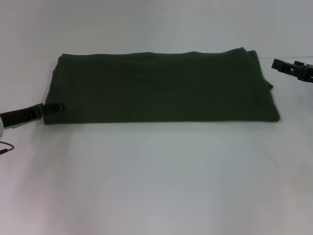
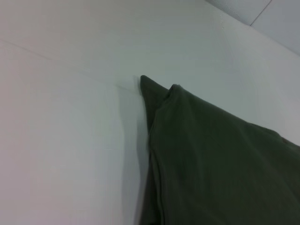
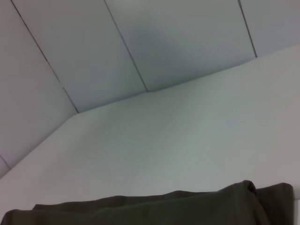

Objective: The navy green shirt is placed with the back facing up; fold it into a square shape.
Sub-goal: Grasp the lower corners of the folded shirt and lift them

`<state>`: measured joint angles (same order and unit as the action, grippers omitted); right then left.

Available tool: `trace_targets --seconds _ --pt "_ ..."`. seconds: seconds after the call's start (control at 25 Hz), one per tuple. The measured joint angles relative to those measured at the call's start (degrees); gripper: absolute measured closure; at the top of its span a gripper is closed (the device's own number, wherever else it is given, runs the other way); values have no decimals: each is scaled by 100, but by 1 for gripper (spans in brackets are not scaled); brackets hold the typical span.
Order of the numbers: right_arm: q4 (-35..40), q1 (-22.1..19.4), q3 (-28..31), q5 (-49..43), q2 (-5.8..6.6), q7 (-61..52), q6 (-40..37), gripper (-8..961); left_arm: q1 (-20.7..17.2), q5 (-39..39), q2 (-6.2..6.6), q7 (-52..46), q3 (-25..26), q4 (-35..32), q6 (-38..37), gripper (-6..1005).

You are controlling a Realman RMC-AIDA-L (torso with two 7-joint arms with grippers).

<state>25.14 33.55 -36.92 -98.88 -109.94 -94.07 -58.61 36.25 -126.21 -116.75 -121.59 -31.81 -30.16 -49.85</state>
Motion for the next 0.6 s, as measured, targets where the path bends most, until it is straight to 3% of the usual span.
trace_targets --seconds 0.6 --pt "0 21 -60 0 -19 12 94 36 148 8 -32 31 -67 248 217 51"
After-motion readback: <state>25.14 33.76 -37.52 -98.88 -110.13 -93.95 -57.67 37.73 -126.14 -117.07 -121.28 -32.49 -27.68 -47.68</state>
